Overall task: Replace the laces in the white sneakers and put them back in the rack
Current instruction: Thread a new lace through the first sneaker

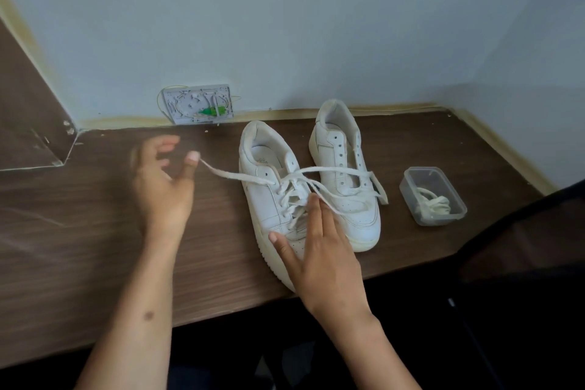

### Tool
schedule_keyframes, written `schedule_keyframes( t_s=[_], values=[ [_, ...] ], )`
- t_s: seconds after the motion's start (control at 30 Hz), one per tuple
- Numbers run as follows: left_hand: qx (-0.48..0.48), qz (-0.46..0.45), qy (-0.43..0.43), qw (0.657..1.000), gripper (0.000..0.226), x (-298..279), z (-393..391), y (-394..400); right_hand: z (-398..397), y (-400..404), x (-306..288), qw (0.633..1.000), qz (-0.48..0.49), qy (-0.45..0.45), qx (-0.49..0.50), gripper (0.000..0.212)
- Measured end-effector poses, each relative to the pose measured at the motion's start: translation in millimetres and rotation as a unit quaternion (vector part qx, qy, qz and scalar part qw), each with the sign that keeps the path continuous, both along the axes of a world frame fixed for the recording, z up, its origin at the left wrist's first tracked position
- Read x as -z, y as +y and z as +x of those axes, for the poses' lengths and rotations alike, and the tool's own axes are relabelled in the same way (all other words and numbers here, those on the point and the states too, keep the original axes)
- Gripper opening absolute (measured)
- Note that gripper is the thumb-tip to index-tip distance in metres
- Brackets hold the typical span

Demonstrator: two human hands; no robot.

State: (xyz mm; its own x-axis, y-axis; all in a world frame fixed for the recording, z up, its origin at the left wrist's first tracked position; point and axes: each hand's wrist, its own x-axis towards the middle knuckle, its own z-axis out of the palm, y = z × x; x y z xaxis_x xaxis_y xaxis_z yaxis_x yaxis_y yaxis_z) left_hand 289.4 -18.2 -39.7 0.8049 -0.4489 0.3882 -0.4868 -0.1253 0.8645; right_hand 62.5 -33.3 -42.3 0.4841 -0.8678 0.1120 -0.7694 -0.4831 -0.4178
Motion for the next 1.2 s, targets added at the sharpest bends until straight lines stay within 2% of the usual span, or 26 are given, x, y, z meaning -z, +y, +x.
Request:
schedule_keyframes(
  t_s=[0.07, 0.13, 0.2, 0.3, 0.37, 0.5, 0.6, 0.67, 0.77, 0.83, 0.9, 0.97, 1.07, 1.13, 1.2],
  values=[
    [0.129, 0.001, -0.051, 0.990, 0.021, -7, -13, -2, -3, -3, -3, 1.000, 0.015, -0.008, -0.010, 0.089],
    [0.256, 0.014, -0.102, 0.961, 0.011, -11, -29, -5, -3, -3, -3, 1.000, 0.017, -0.008, -0.013, 0.089],
    [0.288, 0.047, -0.183, 0.939, 0.014, -8, -38, -9, -3, -3, -1, 1.000, 0.013, -0.005, -0.012, 0.088],
    [0.273, 0.049, -0.224, 0.934, 0.020, -3, -37, -14, -3, -3, 0, 1.000, 0.015, -0.008, -0.012, 0.088],
    [0.241, 0.020, -0.198, 0.950, 0.008, -4, -35, -15, -3, -2, 0, 1.000, 0.011, -0.008, -0.014, 0.088],
    [0.048, -0.043, -0.048, 0.997, 0.005, -9, -27, -10, -3, -2, -1, 1.000, 0.007, -0.013, -0.013, 0.086],
    [-0.090, -0.046, -0.011, 0.995, 0.014, -4, -7, -5, -3, -2, 0, 1.000, 0.006, -0.014, -0.011, 0.084],
    [-0.070, -0.027, -0.042, 0.996, 0.015, 1, 1, -2, -3, -2, 0, 1.000, 0.005, -0.011, -0.009, 0.083],
    [0.090, -0.014, -0.077, 0.993, 0.023, -1, -7, -5, -3, -2, -1, 1.000, 0.013, -0.013, -0.011, 0.082],
    [0.226, 0.003, -0.112, 0.968, 0.024, -6, -20, -9, -3, -2, -2, 1.000, 0.011, -0.011, -0.011, 0.082],
    [0.289, 0.047, -0.202, 0.935, 0.027, -4, -30, -13, -3, -2, -2, 1.000, 0.009, -0.011, -0.013, 0.081],
    [0.280, 0.078, -0.256, 0.922, 0.033, 0, -37, -16, -2, -2, -1, 1.000, 0.010, -0.012, -0.013, 0.081],
    [0.231, 0.057, -0.280, 0.930, 0.031, -1, -35, -18, -2, -2, -1, 1.000, 0.007, -0.012, -0.011, 0.083],
    [0.156, 0.005, -0.229, 0.961, 0.027, -2, -29, -17, -1, -2, -1, 1.000, 0.011, -0.011, -0.011, 0.087],
    [0.041, -0.052, -0.124, 0.990, 0.028, -4, -20, -14, -1, -1, -1, 1.000, 0.017, -0.017, -0.010, 0.089]
  ],
)
